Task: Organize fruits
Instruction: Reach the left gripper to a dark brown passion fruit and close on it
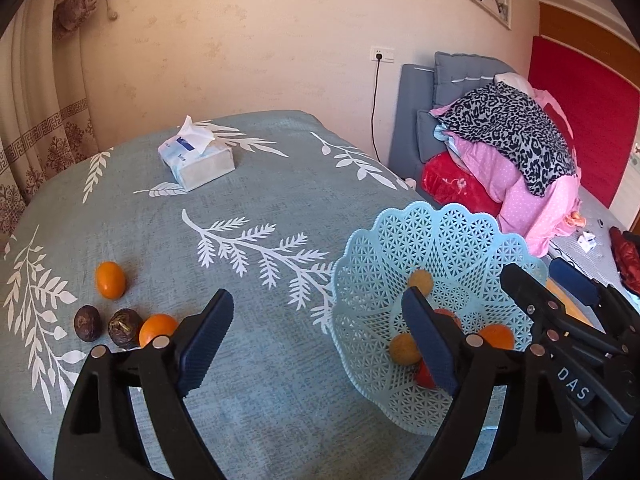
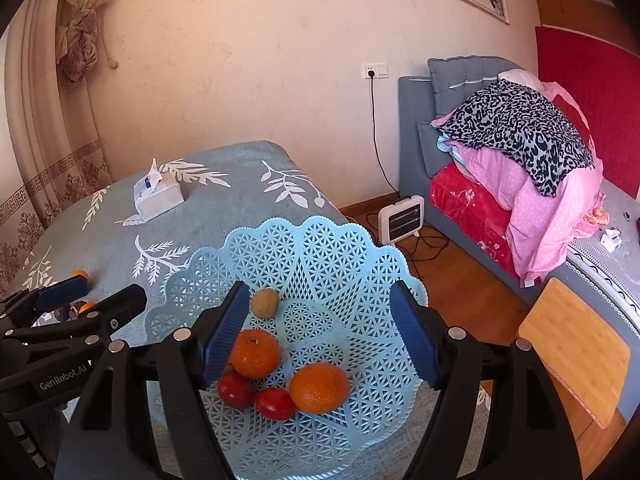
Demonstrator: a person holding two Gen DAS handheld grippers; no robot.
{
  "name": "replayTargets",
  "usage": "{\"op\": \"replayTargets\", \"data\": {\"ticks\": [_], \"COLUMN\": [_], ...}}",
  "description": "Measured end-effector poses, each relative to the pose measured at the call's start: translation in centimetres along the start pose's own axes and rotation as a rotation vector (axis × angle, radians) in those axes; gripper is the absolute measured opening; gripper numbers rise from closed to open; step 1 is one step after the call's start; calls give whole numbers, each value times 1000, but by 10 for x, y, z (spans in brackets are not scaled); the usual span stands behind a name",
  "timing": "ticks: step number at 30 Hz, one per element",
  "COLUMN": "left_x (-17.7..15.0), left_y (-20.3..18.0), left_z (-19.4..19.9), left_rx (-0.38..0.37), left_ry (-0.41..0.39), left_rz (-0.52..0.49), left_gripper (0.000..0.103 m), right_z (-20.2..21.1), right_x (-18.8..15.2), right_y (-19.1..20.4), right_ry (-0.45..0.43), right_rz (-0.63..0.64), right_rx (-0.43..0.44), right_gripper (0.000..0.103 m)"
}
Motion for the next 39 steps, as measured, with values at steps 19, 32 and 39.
{"op": "replayTargets", "data": {"ticks": [19,32,39], "left_x": [-17,-38,-50], "left_y": [76,165,201], "left_z": [13,20,14], "left_rx": [145,273,334], "left_ry": [-5,17,39], "left_rz": [70,168,180], "left_gripper": [91,91,91], "right_z": [-1,-6,-9], "right_x": [-5,-14,-18], "right_y": [37,90,120], "right_ry": [27,73,94], "right_rz": [62,134,167], "right_rx": [61,168,234], "right_gripper": [75,75,75]}}
Point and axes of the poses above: each gripper's, at about its wrist camera, not at the fingertips, and z roughly against the way its jaws point, y to its left, x to its top, the point moved 4 cm from there along -z, roughly the way its jaws point, and after that the axes turned 2 degrees about -y, right-handed, at the moved point
